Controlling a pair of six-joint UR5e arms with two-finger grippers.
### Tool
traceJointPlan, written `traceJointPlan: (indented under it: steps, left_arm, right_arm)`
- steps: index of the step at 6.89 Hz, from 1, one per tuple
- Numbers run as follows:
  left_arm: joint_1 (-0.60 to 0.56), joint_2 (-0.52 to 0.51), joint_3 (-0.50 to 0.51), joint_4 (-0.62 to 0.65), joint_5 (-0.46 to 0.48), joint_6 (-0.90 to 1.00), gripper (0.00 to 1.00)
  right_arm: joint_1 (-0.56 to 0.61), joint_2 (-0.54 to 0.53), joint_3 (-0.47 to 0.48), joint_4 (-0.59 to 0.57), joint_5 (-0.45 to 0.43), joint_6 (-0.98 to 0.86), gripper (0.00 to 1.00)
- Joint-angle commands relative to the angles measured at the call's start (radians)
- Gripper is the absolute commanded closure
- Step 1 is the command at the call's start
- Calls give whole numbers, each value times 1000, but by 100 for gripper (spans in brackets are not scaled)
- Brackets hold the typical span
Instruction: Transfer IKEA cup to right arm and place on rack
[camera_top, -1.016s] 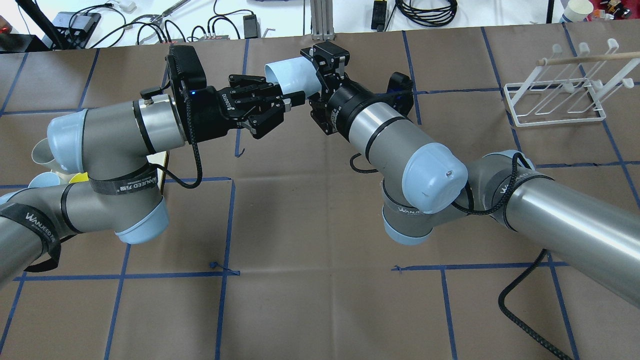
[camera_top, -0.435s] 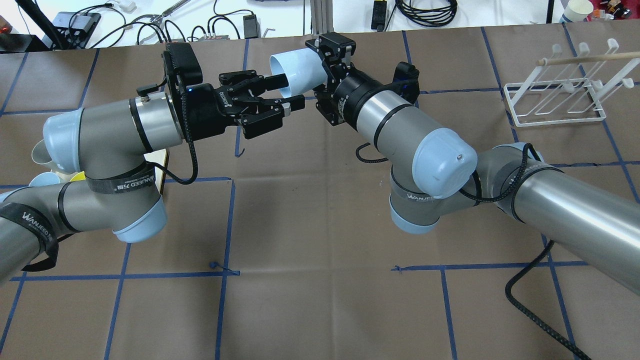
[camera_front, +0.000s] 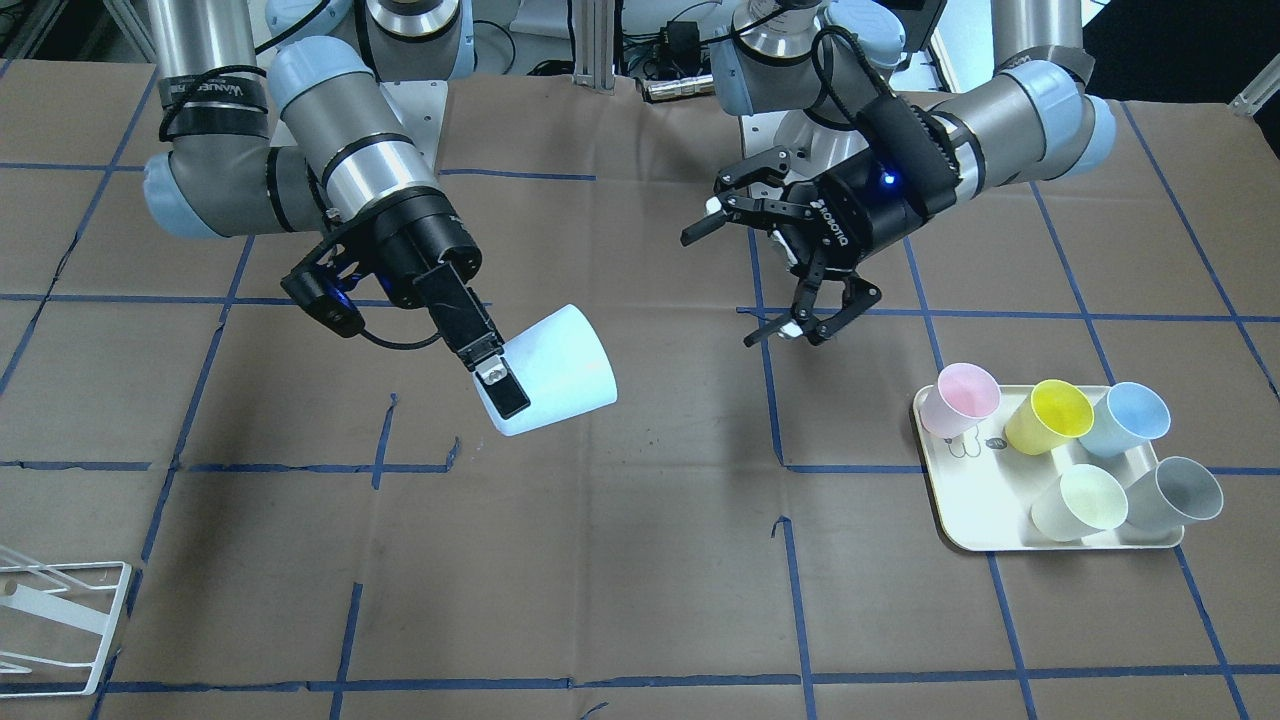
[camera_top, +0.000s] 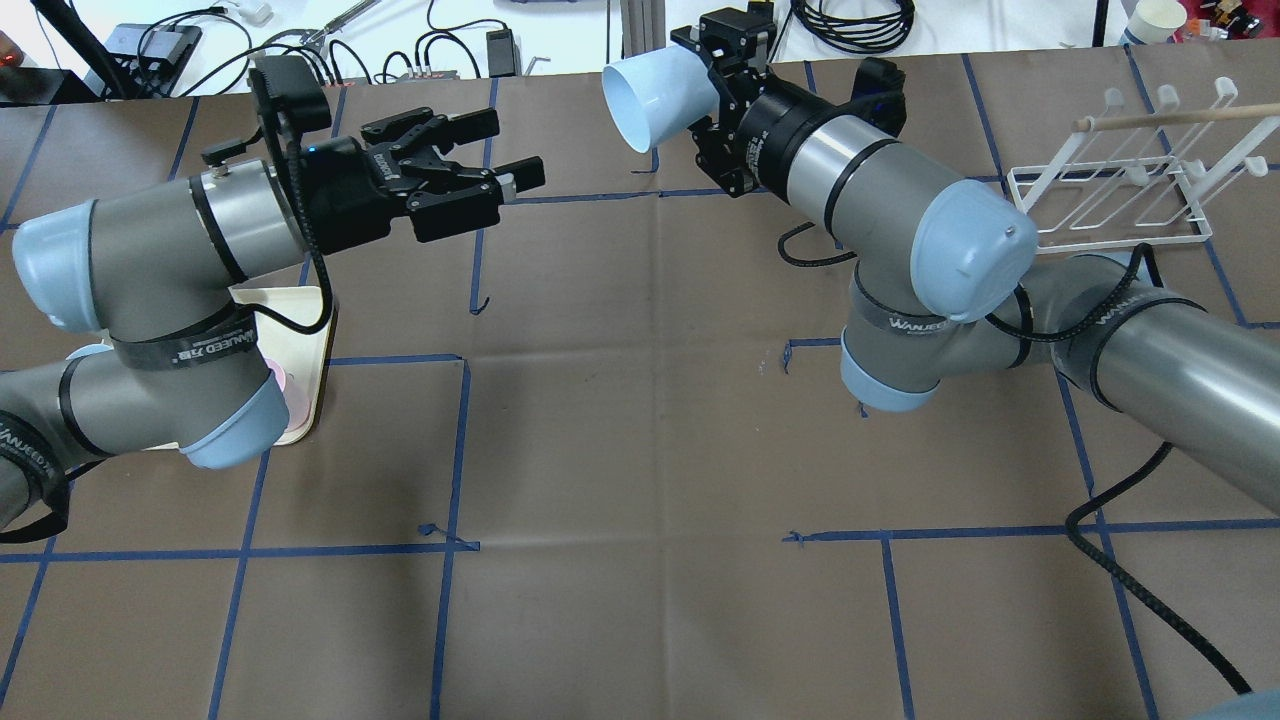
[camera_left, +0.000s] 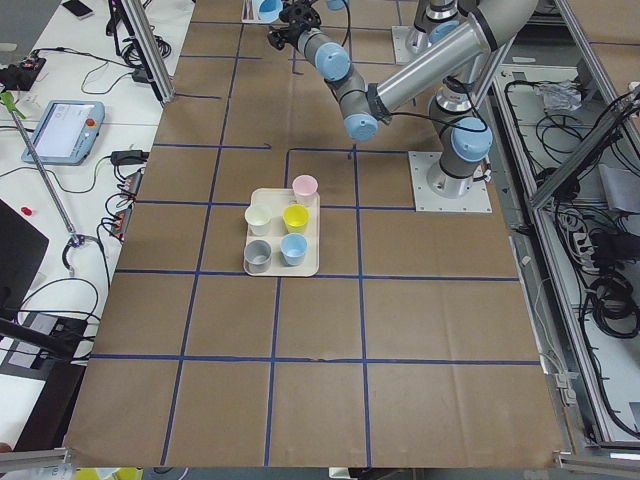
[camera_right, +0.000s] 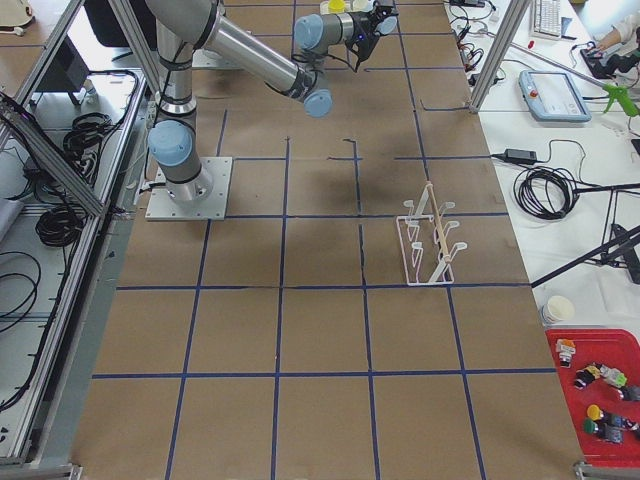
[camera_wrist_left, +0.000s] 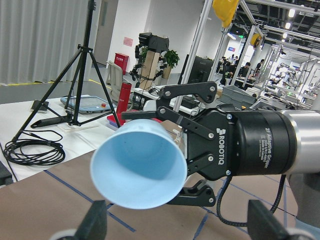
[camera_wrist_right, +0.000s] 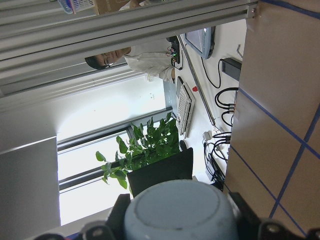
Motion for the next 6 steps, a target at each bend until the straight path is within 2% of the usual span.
traceJointPlan:
  steps: [1, 2, 3, 4, 5, 6]
  left_arm:
    - [77, 15, 11, -108, 7, -55, 1]
    - [86, 6, 19, -147, 45, -60, 1]
    - [95, 22, 26, -244, 140, -60, 1]
    - [97, 34, 57, -342, 229, -61, 1]
    - [97, 43, 92, -474, 382, -75, 1]
    - [92, 64, 117, -548, 512, -81, 1]
  right_arm:
    - [-90, 2, -2, 34, 69, -432, 75]
    - [-126, 2, -2, 68, 69, -628, 76]
    - [-172, 2, -5, 83, 69, -764, 84]
    - [-222, 10, -5, 105, 71, -1002, 84]
    - [-274, 4, -13, 190, 69, -1274, 86]
    - [-343, 2, -33, 270, 69, -1469, 89]
